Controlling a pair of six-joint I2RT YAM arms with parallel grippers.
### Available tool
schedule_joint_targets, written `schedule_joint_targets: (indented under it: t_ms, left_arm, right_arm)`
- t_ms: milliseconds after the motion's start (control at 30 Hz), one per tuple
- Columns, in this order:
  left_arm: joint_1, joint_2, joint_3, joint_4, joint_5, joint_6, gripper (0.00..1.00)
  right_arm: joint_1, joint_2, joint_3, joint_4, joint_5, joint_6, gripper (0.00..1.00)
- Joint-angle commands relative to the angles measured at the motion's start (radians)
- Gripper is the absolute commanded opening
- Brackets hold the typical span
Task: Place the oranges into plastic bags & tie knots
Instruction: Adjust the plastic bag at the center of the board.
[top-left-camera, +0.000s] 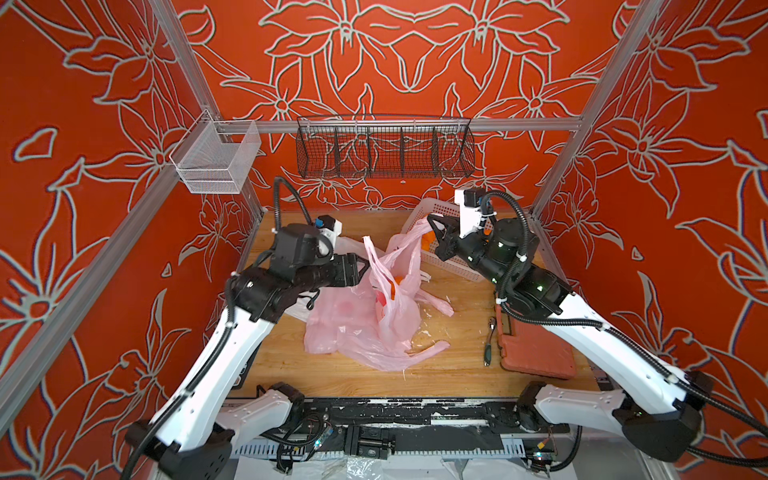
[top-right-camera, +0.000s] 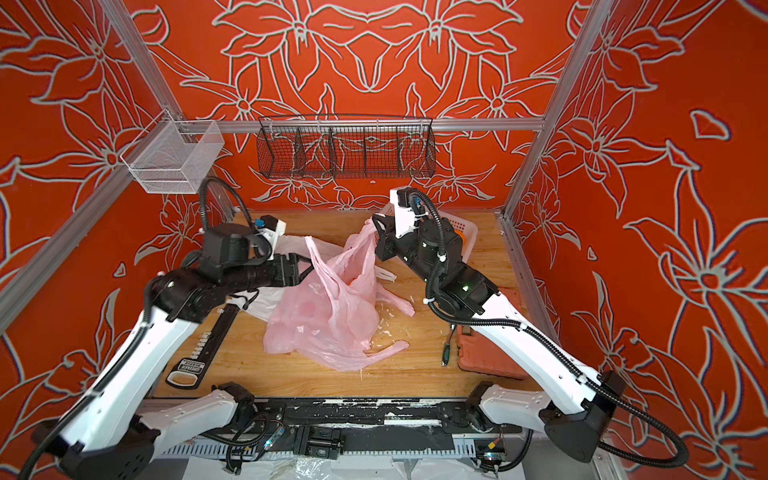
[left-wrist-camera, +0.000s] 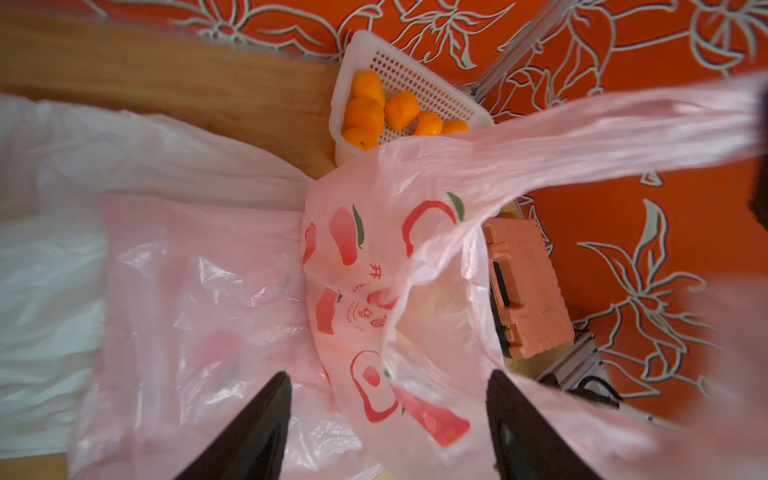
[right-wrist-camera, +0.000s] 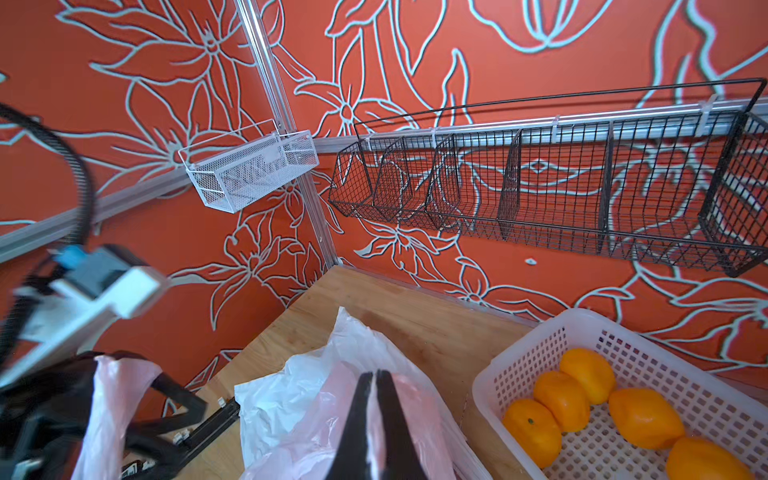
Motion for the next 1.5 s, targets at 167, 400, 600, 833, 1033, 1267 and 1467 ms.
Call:
schedule_joint_targets:
  t_ms: [167, 400, 600, 833, 1033, 1267, 1467]
  left_arm:
    - [-0.250, -0.139, -0.026, 0.117, -0.119, -0.025, 0.92]
    - [-0.354, 0.011, 0.008, 0.027, -0.454, -0.138, 0.97]
    - [-0.368, 0.103, 0.037, 0.045, -0.475, -0.211, 0.86]
    - [-0.368, 0.145, 0.096, -0.035, -0.553, -0.217, 0.11]
    - [-0.368, 0.186, 0.254, -0.077, -0.369, -0.032, 0.00]
    - [-0.347, 0.274, 0.405, -0.084, -0.150, 0.221, 0.00]
    - [-0.202, 0.312, 0.366, 0.014, 0.041, 0.349, 0.00]
  right_arm:
    - [-0.005, 0.037, 0.081, -0.105, 0.004, 0.075, 0.00]
    - [-0.005, 0.037, 0.091, -0.123, 0.010, 0.100, 0.00]
    - [-0.005, 0.041, 0.095, -0.126, 0.006, 0.111, 0.00]
    - [-0.005, 0.011, 0.132, -0.190, 0.055, 0.089, 0.00]
    - [-0.005, -0.060, 0.225, -0.329, 0.101, 0.020, 0.00]
    - [-0.005, -0.147, 0.383, -0.612, 0.093, 0.012, 0.00]
    - [-0.005, -0.189, 0.340, -0.712, -0.013, 0.041, 0.00]
